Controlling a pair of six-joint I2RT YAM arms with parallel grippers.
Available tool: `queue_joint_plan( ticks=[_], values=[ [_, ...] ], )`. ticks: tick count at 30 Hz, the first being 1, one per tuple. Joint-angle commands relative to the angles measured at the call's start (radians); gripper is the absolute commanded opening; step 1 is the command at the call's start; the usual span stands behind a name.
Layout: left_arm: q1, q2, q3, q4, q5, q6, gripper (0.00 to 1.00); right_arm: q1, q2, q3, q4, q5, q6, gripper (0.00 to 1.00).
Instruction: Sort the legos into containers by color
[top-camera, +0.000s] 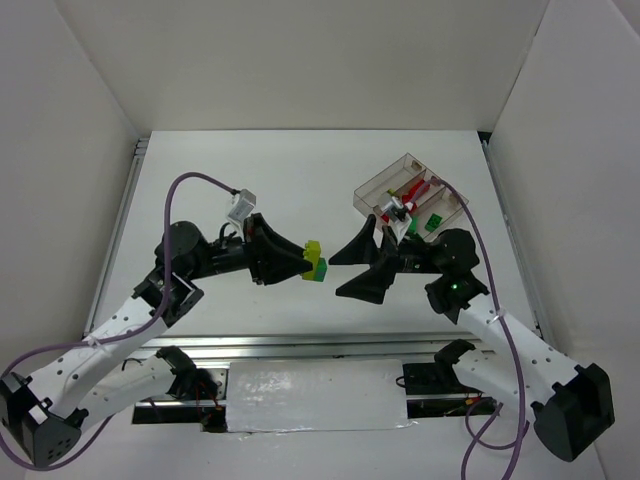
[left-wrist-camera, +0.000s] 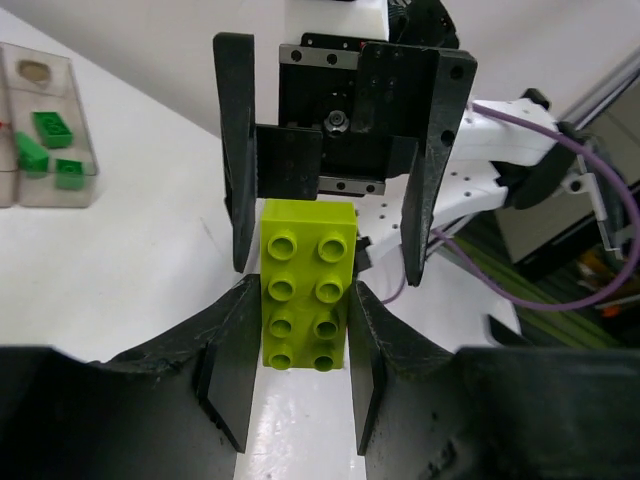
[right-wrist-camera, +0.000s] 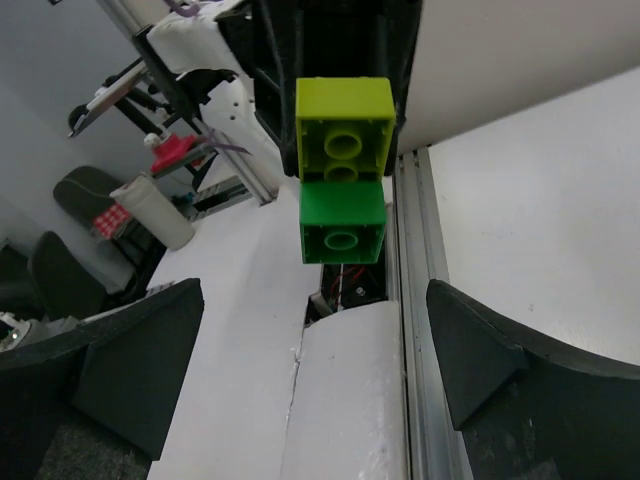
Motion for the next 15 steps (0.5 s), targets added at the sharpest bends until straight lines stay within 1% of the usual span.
queue_joint_plan(
  ticks=[1, 5, 7, 8, 9, 12, 15],
  values=[
    [0.007, 0.006, -0.013, 0.196, 0.073, -0.079, 0.00, 0.032, 0.009, -0.001, 0.128, -0.021, 0.033, 1.00],
    [0.007, 0.011, -0.024, 0.225, 0.082, -0.107, 0.00, 0.058, 0.023, 0.021, 0.096, 0.064, 0.027, 0.99],
    [0.006, 0.012, -0.027, 0.232, 0.082, -0.114, 0.00, 0.068, 0.030, 0.039, 0.062, 0.092, 0.015, 0.97],
    [0.007, 0.014, -0.024, 0.231, 0.084, -0.114, 0.00, 0.072, 0.037, 0.048, 0.050, 0.098, 0.012, 0.95],
    [0.006, 0.015, -0.024, 0.226, 0.081, -0.113, 0.00, 0.075, 0.041, 0.064, 0.049, 0.094, 0.010, 0.87],
    [0.006, 0.014, -0.026, 0.216, 0.076, -0.105, 0.00, 0.098, 0.050, 0.068, 0.084, 0.098, 0.030, 0.79],
    [0.006, 0.020, -0.027, 0.208, 0.073, -0.101, 0.00, 0.124, 0.058, 0.088, 0.070, 0.107, 0.021, 0.78]
  ],
)
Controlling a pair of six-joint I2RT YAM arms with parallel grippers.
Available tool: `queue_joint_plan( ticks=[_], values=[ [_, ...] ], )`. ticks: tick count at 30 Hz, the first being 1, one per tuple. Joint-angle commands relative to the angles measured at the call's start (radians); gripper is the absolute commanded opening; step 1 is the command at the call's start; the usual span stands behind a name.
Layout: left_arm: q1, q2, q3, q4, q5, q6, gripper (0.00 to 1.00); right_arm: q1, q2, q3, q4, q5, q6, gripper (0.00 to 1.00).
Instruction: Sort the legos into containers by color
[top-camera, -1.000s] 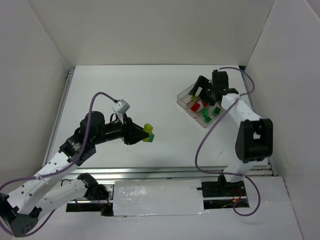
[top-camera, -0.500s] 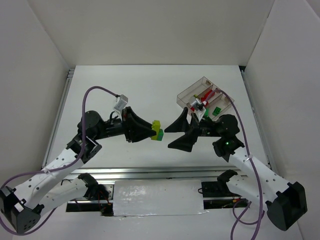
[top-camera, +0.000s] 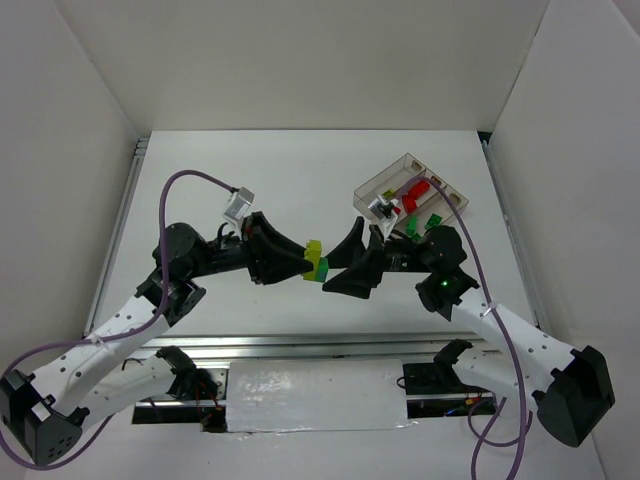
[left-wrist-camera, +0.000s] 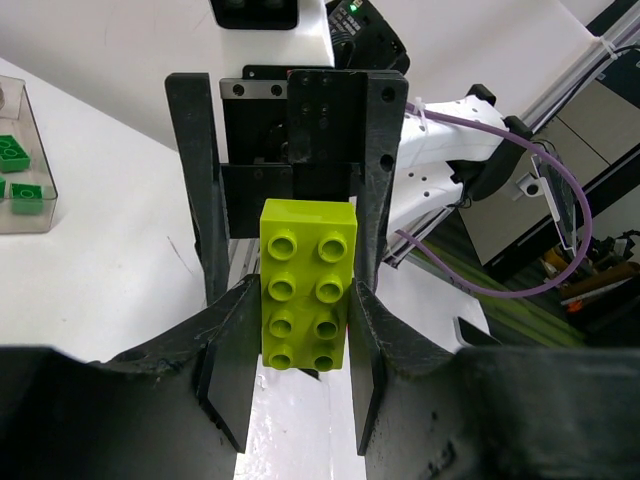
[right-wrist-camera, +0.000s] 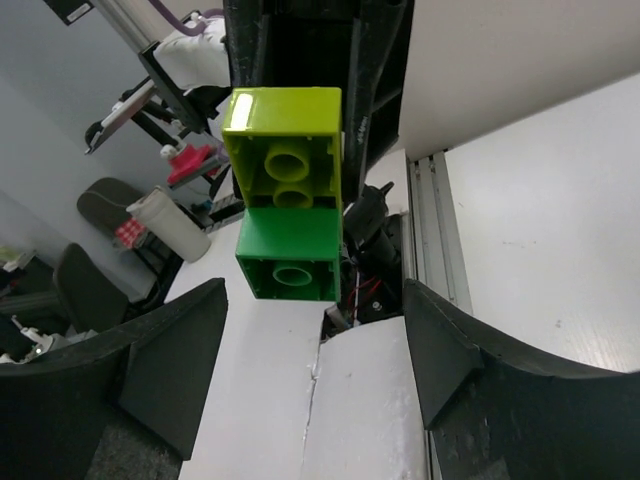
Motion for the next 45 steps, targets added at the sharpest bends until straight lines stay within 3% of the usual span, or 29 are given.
queue_joint_plan(
  ticks=[1, 2, 5, 7, 8, 9, 10, 14, 19, 22, 25, 26, 30, 36, 39, 41, 42, 43, 45],
  values=[
    [0.005, 0.005, -0.007, 0.061, 0.009, -0.001, 0.00, 0.029, 0.005, 0.064, 0.029, 0.023, -0.011, 0.77],
    [0.005, 0.005, -0.010, 0.063, 0.009, -0.001, 0.00, 0.033, 0.006, 0.066, 0.028, 0.026, -0.012, 0.76],
    [0.005, 0.009, -0.010, 0.063, 0.009, 0.000, 0.00, 0.043, 0.009, 0.078, 0.011, 0.031, -0.031, 0.61],
    [0.005, 0.011, -0.013, 0.063, 0.018, 0.000, 0.00, 0.042, 0.013, 0.081, 0.009, 0.032, -0.037, 0.47],
    [0.005, 0.009, -0.013, 0.061, 0.020, 0.002, 0.00, 0.042, 0.015, 0.082, 0.012, 0.031, -0.038, 0.20],
    [0.005, 0.008, -0.015, 0.057, 0.018, 0.005, 0.00, 0.042, 0.015, 0.084, -0.006, 0.035, -0.043, 0.01],
    [0.004, 0.005, -0.012, 0.039, 0.009, 0.014, 0.00, 0.043, 0.009, 0.086, -0.026, 0.046, -0.072, 0.00],
    [0.007, -0.061, 0.025, -0.101, -0.075, 0.092, 0.00, 0.017, -0.045, 0.012, -0.201, 0.161, -0.256, 0.00],
    [0.017, -0.136, 0.080, -0.266, -0.190, 0.192, 0.00, -0.246, -0.028, -0.134, -0.086, 0.059, -0.152, 0.00],
    [0.021, -0.138, 0.097, -0.314, -0.229, 0.210, 0.00, -0.374, -0.027, -0.143, -0.194, 0.130, -0.179, 0.00],
    [0.022, -0.133, 0.111, -0.375, -0.284, 0.233, 0.00, -0.435, 0.050, 0.023, -0.605, 0.687, -0.168, 0.00],
    [0.021, -0.132, 0.111, -0.412, -0.328, 0.243, 0.00, -0.463, 0.144, 0.070, -0.794, 0.900, -0.117, 0.00],
    [0.024, -0.116, 0.097, -0.457, -0.361, 0.250, 0.00, -0.581, 0.309, 0.199, -0.934, 1.075, -0.092, 0.00],
    [0.027, -0.070, 0.110, -0.532, -0.436, 0.269, 0.00, -0.645, 0.507, 0.401, -1.029, 1.164, -0.091, 0.02],
    [0.028, -0.035, 0.127, -0.555, -0.454, 0.278, 0.00, -0.661, 0.596, 0.480, -1.051, 1.161, -0.097, 0.09],
    [0.028, -0.024, 0.133, -0.560, -0.465, 0.284, 0.00, -0.668, 0.648, 0.523, -1.055, 1.134, -0.104, 0.19],
    [0.031, -0.018, 0.134, -0.558, -0.465, 0.286, 0.00, -0.673, 0.660, 0.533, -1.054, 1.125, -0.107, 0.27],
    [0.031, -0.006, 0.136, -0.555, -0.465, 0.287, 0.00, -0.675, 0.670, 0.550, -1.045, 1.117, -0.114, 0.46],
    [0.033, 0.015, 0.145, -0.552, -0.462, 0.292, 0.00, -0.676, 0.703, 0.590, -1.049, 1.100, -0.115, 0.58]
  ],
)
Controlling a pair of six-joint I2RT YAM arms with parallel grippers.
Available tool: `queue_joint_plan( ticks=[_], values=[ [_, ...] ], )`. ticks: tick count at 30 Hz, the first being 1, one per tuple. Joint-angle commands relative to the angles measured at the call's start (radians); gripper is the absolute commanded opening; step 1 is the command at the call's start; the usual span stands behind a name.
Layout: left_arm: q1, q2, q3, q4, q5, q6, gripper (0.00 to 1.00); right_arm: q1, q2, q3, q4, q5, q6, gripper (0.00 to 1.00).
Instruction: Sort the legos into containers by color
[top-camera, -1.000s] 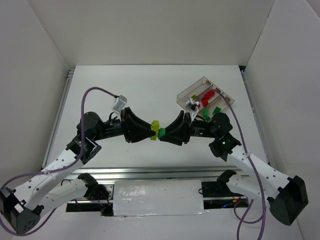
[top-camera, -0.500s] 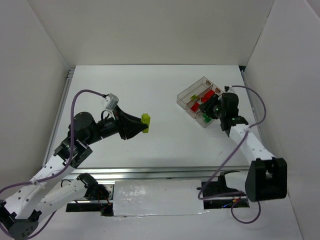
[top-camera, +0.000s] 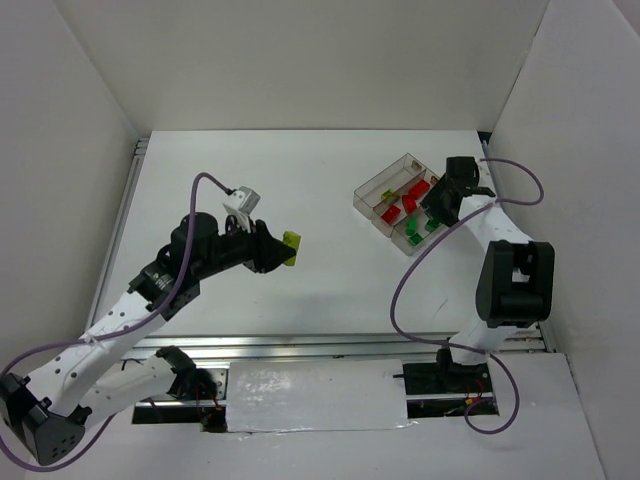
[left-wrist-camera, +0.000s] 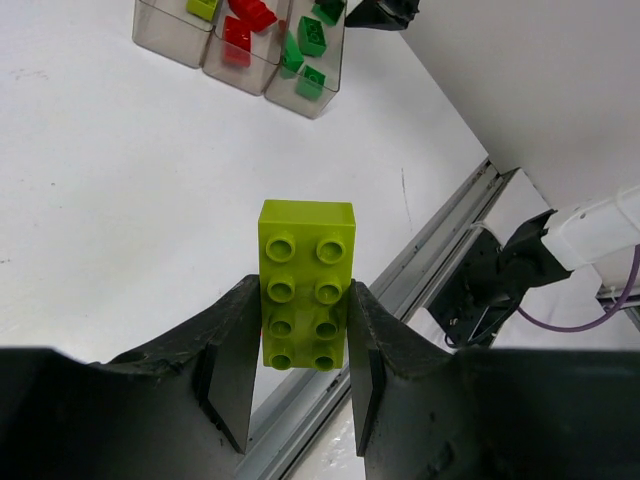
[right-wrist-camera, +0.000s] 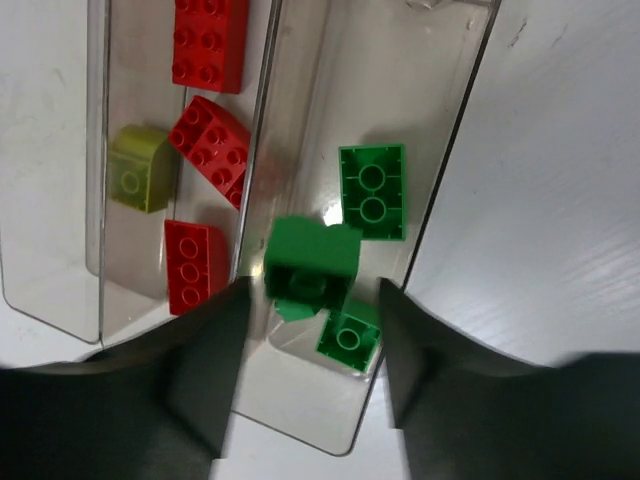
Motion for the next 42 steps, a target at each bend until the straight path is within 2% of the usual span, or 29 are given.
queue_joint_plan(
  ticks=[1, 4, 5, 6, 10, 15, 17, 19, 21, 25, 29, 30, 32, 33, 35, 38, 40, 42],
  values=[
    [0.008, 0.021, 0.061, 0.031, -0.011, 0.028, 0.00, -0.012, 0.050, 0.097, -0.050, 0.002, -0.014, 0.65],
    [0.008, 0.047, 0.074, 0.046, -0.019, 0.031, 0.00, -0.010, 0.064, 0.151, -0.087, 0.000, -0.012, 0.82],
    [0.009, 0.057, 0.082, 0.052, -0.023, 0.039, 0.00, -0.012, 0.054, 0.150, -0.084, -0.009, -0.012, 0.97],
    [0.011, 0.081, 0.087, 0.057, -0.029, 0.040, 0.00, -0.012, 0.041, 0.145, -0.082, -0.011, -0.011, 1.00],
    [0.015, 0.205, 0.163, 0.120, -0.066, 0.063, 0.00, 0.023, -0.112, 0.095, -0.073, -0.044, -0.003, 1.00],
    [0.028, 0.556, 0.382, 0.201, 0.016, 0.137, 0.00, 0.087, -0.381, -0.100, -0.020, -0.177, -0.009, 1.00],
    [0.028, 0.715, 0.534, 0.197, 0.036, 0.191, 0.00, 0.105, -0.513, -0.164, -0.041, -0.190, -0.009, 1.00],
    [0.029, 0.815, 0.670, 0.219, 0.047, 0.224, 0.09, 0.108, -0.640, -0.189, -0.091, -0.205, -0.012, 1.00],
    [0.029, 0.967, 0.837, 0.200, 0.078, 0.258, 0.10, 0.113, -0.758, -0.222, -0.128, -0.219, -0.017, 1.00],
    [0.029, 1.222, 1.083, 0.167, 0.084, 0.295, 0.12, 0.111, -0.898, -0.200, -0.225, -0.210, -0.026, 1.00],
    [0.028, 1.374, 1.246, 0.201, 0.087, 0.300, 0.17, 0.114, -1.002, -0.179, -0.271, -0.273, -0.024, 1.00],
    [0.026, 1.403, 1.295, 0.209, 0.086, 0.294, 0.28, 0.114, -1.013, -0.174, -0.277, -0.285, -0.024, 1.00],
    [0.028, 1.474, 1.326, 0.236, 0.078, 0.280, 0.32, 0.114, -1.026, -0.162, -0.289, -0.311, -0.026, 1.00],
    [0.028, 1.497, 1.340, 0.252, 0.076, 0.264, 0.41, 0.113, -1.036, -0.157, -0.300, -0.319, -0.028, 1.00],
    [0.028, 1.547, 1.351, 0.303, 0.096, 0.251, 0.47, 0.114, -1.044, -0.156, -0.305, -0.327, -0.034, 1.00],
    [0.025, 1.604, 1.371, 0.350, 0.101, 0.212, 0.63, 0.116, -1.061, -0.176, -0.286, -0.327, -0.031, 0.99],
    [0.026, 1.626, 1.412, 0.338, 0.081, 0.192, 0.99, 0.116, -1.058, -0.177, -0.285, -0.331, -0.029, 1.00],
    [0.028, 1.627, 1.423, 0.328, 0.078, 0.194, 1.00, 0.116, -1.049, -0.174, -0.285, -0.334, -0.035, 1.00]
  ],
)
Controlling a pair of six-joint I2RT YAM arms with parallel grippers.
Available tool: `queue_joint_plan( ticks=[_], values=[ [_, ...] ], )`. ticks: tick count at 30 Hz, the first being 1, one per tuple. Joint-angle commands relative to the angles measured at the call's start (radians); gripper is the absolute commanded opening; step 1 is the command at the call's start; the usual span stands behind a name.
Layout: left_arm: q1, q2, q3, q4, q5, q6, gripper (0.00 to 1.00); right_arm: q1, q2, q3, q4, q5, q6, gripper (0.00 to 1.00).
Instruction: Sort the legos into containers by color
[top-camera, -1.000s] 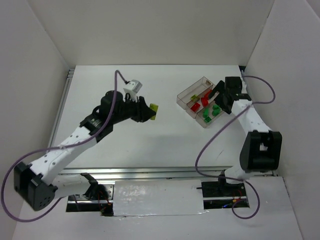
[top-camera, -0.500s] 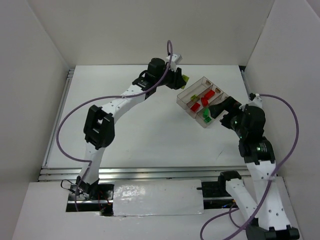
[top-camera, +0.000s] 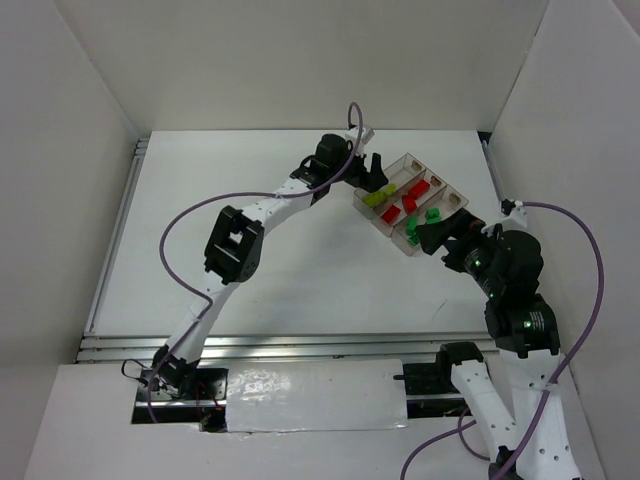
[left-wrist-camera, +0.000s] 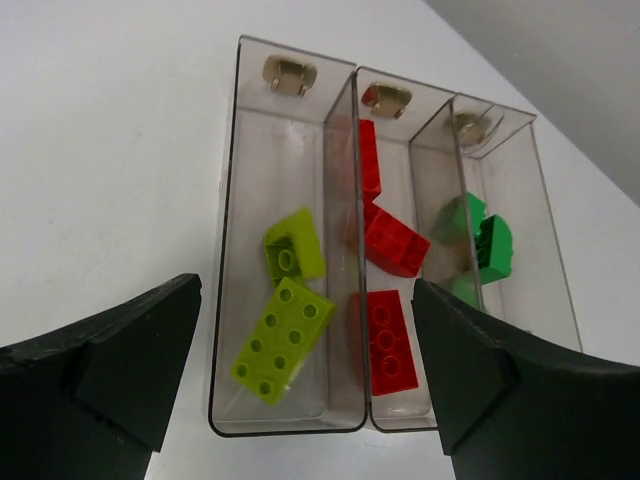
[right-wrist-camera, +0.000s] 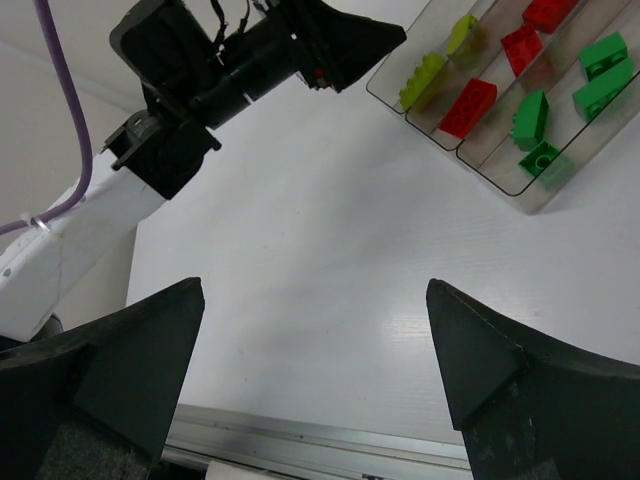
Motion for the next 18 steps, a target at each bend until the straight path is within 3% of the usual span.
queue_joint_plan(
  ticks=[1, 5, 7, 11, 14, 18],
  values=[
    [0.000, -0.018, 0.054, 0.074, -0.002, -0.011, 1.00, 0.006, 0.002, 0.019, -0.001, -0.019, -0.019, 1.00],
    [0.000, -0.200, -0.040, 0.058, -0.078, 0.024, 0.99, 0.006, 0.016, 0.026, -0.001, -0.015, -0.036, 1.00],
    [0.000, -0.280, -0.070, -0.037, -0.181, 0.050, 1.00, 0.008, 0.027, 0.034, -0.016, -0.001, -0.062, 1.00],
    [-0.001, -0.565, -0.184, -0.252, -0.406, 0.043, 1.00, 0.100, 0.039, 0.071, -0.042, 0.179, -0.117, 1.00],
    [0.000, -0.772, -0.390, -0.390, -0.606, 0.007, 1.00, 0.224, 0.077, 0.126, -0.097, 0.403, -0.154, 1.00],
    [0.008, -1.082, -0.661, -0.515, -0.856, -0.124, 0.99, 0.376, 0.117, 0.196, -0.175, 0.562, -0.160, 1.00]
  ],
)
